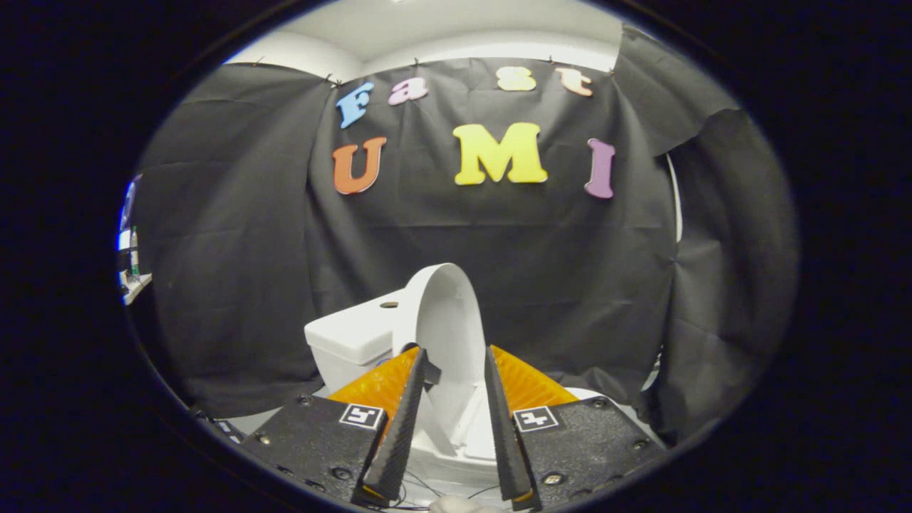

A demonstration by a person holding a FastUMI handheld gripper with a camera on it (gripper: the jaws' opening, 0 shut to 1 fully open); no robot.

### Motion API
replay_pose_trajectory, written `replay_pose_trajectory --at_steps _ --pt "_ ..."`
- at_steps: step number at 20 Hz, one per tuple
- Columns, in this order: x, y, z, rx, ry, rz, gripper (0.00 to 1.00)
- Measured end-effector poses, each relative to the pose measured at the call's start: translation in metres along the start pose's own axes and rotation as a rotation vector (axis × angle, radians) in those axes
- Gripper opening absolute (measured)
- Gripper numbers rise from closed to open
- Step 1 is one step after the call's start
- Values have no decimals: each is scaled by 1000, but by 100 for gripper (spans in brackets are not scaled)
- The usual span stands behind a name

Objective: Open the toilet lid.

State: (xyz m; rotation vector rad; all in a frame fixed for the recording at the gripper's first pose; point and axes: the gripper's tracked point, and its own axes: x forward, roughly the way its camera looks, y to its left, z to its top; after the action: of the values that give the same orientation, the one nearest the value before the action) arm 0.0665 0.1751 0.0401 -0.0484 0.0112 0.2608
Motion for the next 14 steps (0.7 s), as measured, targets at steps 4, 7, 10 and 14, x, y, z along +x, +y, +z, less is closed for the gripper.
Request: replay_pose_trajectory --at_steps 4,7,10,14 --pt "-40 -50 -28 44 -4 -71 100" --pt "-63 -88 -41 75 -16 -121 100" --pt "-80 -123 -60 60 -11 -187 100" --pt "-95 -144 -71 21 -26 -225 100"
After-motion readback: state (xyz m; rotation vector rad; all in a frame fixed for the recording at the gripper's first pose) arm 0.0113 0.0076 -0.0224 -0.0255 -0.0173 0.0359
